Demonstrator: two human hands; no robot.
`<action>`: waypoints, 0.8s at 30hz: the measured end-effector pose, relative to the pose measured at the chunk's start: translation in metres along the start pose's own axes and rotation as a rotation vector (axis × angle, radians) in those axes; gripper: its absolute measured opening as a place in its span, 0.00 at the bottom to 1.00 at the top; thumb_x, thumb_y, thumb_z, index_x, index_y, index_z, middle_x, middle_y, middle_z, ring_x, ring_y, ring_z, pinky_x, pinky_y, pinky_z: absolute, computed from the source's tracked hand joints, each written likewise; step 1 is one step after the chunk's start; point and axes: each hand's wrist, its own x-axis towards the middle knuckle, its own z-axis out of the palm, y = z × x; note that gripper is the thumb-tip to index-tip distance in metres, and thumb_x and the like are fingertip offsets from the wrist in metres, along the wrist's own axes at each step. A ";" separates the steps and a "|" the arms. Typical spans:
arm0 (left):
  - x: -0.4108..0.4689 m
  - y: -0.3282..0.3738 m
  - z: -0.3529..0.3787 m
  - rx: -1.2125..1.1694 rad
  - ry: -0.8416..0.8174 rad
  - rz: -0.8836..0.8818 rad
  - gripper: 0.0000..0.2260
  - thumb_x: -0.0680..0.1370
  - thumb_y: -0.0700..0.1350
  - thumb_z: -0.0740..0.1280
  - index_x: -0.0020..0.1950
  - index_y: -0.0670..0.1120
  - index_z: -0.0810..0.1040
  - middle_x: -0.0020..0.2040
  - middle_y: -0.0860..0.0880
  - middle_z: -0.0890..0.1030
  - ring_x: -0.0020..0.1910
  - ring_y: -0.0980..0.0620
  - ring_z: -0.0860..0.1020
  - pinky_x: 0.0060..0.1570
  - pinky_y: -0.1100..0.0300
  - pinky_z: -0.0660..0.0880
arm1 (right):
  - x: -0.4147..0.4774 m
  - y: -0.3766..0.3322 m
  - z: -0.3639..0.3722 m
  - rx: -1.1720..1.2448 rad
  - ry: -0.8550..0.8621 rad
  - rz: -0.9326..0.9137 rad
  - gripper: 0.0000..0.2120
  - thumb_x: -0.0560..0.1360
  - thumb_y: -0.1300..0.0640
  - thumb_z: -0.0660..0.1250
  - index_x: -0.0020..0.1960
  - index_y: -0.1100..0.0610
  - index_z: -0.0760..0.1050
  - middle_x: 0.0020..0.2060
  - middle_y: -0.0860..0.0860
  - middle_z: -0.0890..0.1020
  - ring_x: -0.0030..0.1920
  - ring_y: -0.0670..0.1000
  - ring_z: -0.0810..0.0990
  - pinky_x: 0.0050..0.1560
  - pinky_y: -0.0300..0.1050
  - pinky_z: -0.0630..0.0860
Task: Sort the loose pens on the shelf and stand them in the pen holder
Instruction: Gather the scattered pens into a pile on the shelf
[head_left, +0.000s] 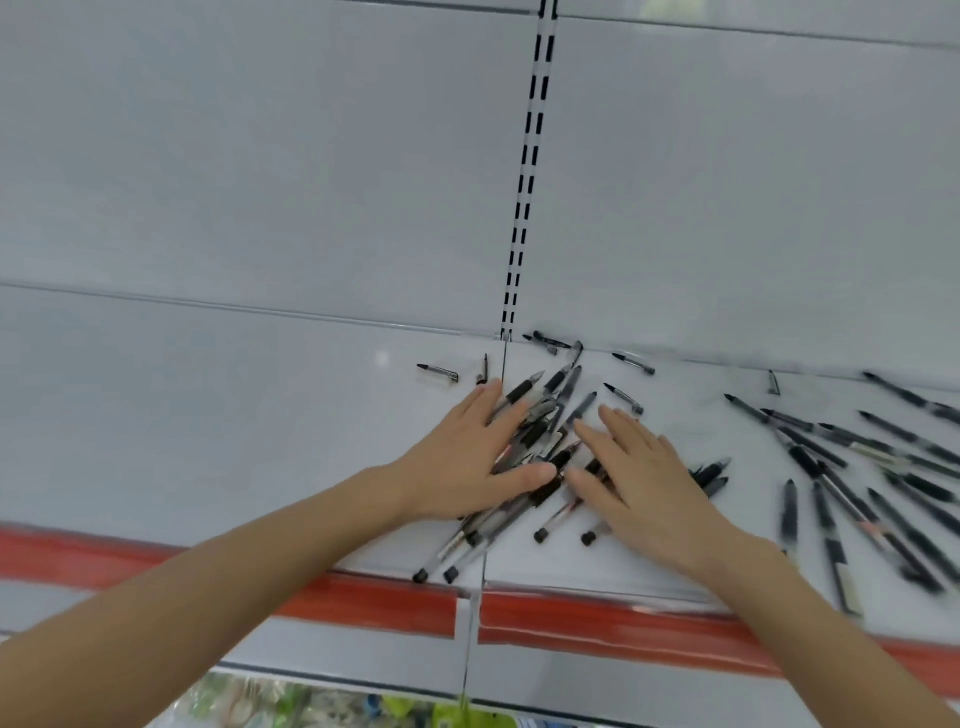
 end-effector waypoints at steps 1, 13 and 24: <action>-0.006 -0.003 -0.004 0.021 -0.010 0.015 0.37 0.72 0.70 0.51 0.75 0.57 0.42 0.77 0.48 0.38 0.75 0.52 0.37 0.73 0.52 0.40 | -0.006 0.006 -0.002 0.005 0.001 0.010 0.41 0.66 0.27 0.32 0.75 0.44 0.44 0.76 0.48 0.43 0.75 0.48 0.40 0.74 0.52 0.41; 0.012 0.023 0.016 0.178 -0.139 0.029 0.40 0.72 0.71 0.48 0.76 0.53 0.38 0.75 0.45 0.34 0.75 0.49 0.35 0.72 0.53 0.37 | -0.016 0.029 0.006 0.000 -0.004 0.093 0.54 0.52 0.21 0.24 0.75 0.43 0.40 0.76 0.48 0.42 0.75 0.47 0.36 0.72 0.52 0.35; 0.046 -0.030 -0.016 0.195 0.067 -0.236 0.39 0.72 0.72 0.47 0.76 0.49 0.50 0.76 0.38 0.50 0.75 0.42 0.47 0.73 0.46 0.47 | -0.013 0.037 -0.002 -0.006 0.008 0.149 0.60 0.48 0.20 0.22 0.75 0.45 0.45 0.76 0.50 0.43 0.75 0.50 0.38 0.73 0.56 0.39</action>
